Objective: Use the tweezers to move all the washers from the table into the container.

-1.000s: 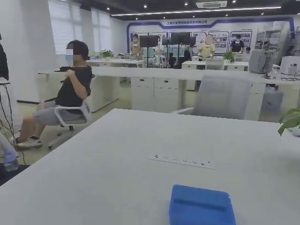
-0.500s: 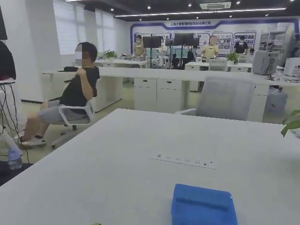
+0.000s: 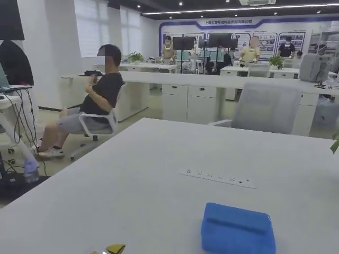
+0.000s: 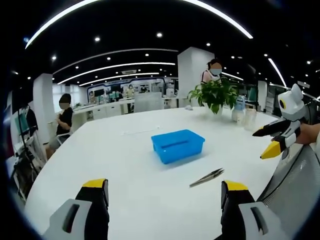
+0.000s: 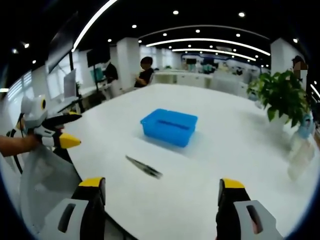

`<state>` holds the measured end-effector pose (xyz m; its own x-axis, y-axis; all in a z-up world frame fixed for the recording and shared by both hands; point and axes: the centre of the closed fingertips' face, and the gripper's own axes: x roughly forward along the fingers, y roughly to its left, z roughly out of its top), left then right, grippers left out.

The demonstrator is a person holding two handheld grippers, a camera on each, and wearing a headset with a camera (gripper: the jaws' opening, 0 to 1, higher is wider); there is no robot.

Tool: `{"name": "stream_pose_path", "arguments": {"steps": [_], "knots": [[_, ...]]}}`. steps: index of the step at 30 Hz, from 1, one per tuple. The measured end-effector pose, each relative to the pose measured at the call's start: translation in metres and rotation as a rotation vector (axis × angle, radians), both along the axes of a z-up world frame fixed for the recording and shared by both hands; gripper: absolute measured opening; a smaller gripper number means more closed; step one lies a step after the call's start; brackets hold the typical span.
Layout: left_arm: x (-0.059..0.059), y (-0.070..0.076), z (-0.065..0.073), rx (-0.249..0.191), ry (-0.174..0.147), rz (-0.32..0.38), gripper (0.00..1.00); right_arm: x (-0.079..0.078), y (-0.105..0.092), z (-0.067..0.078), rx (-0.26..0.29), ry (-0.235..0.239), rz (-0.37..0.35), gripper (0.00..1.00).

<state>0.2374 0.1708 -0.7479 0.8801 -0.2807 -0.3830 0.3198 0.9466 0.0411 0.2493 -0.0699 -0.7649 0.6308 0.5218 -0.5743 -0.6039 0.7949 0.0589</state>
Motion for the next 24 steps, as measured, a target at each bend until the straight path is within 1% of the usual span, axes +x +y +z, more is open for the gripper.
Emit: {"name": "stream_pose_path", "arguments": {"steps": [5,6,8,9,10,11,14,16,18,22,24], "knots": [[-0.0004,0.001,0.0001,-0.001,-0.002,-0.006,0.95,-0.0015,0.0031,-0.0016,-0.022,0.002,0.005,0.92],[-0.0006,-0.0001,-0.0001,-0.007,0.001,-0.009,0.96,-0.0028,0.0027,-0.0035,-0.029,0.005,0.007,0.91],[-0.0014,-0.0028,0.0008,0.003,0.0,-0.02,0.95,-0.0063,0.0039,-0.0084,-0.047,0.021,0.026,0.92],[-0.0017,-0.0035,0.0014,0.006,-0.005,-0.021,0.95,-0.0065,0.0053,-0.0076,-0.049,0.017,0.037,0.93],[-0.0017,-0.0038,0.0024,0.008,-0.011,-0.023,0.95,-0.0053,0.0065,-0.005,-0.055,0.0,0.042,0.93],[-0.0015,-0.0031,0.0036,0.013,-0.017,-0.02,0.95,-0.0042,0.0064,-0.0041,-0.055,-0.007,0.041,0.93],[-0.001,-0.0005,0.0018,0.007,-0.004,-0.01,0.95,-0.0022,0.0036,-0.0064,-0.043,0.015,0.03,0.92],[-0.0013,-0.0011,0.0017,0.009,-0.004,-0.012,0.95,-0.002,0.0028,-0.0048,-0.031,0.015,0.022,0.92],[-0.0019,-0.0014,-0.0007,0.026,0.004,-0.014,0.95,-0.0027,0.0032,-0.0025,-0.018,0.012,0.017,0.92],[-0.002,0.0002,-0.004,0.046,0.017,-0.011,0.95,-0.0027,0.0032,-0.0027,-0.015,0.015,0.015,0.91],[-0.0013,0.0017,-0.0034,0.054,0.011,-0.007,0.94,-0.0026,0.0039,-0.0012,-0.012,0.009,0.019,0.91]]}}
